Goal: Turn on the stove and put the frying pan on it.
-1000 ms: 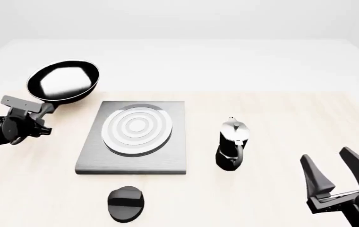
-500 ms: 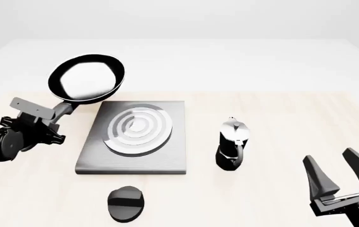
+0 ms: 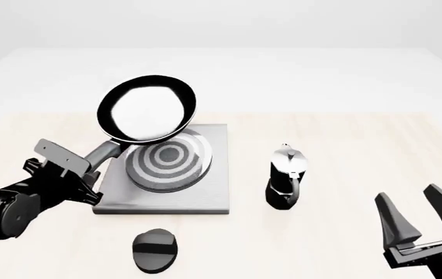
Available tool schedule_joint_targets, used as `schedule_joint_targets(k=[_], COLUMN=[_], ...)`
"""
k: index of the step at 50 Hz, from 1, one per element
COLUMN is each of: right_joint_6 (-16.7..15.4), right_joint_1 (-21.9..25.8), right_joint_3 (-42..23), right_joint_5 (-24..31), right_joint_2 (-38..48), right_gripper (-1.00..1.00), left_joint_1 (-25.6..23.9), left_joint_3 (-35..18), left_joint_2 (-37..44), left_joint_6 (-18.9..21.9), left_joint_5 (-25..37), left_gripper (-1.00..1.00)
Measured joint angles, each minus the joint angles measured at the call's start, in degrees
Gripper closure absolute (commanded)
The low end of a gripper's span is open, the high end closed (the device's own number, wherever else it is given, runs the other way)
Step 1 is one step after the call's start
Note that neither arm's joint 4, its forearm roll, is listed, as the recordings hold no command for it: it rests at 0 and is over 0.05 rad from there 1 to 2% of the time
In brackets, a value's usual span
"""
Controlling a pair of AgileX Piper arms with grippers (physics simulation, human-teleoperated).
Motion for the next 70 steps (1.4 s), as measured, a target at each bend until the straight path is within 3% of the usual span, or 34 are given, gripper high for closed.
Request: schedule_joint_targets(k=[21,70], right_joint_6=[0.15,0.15], right_joint_1=[0.09,0.55], right_joint_3=[-0.09,-0.5], right_joint_5=[0.96,0.35], right_joint_2=[-1.13,-0.3], right_gripper=[-1.0,-1.0], left_joint_1=[-5.64,-6.68], left_joint_3=[6.82,12.14], left_joint_2=[-3.51,2.17], left_joint_6=[-0.34,0.51], left_joint_5=[-2.06,-10.31], left_gripper=[1.0,1.0])
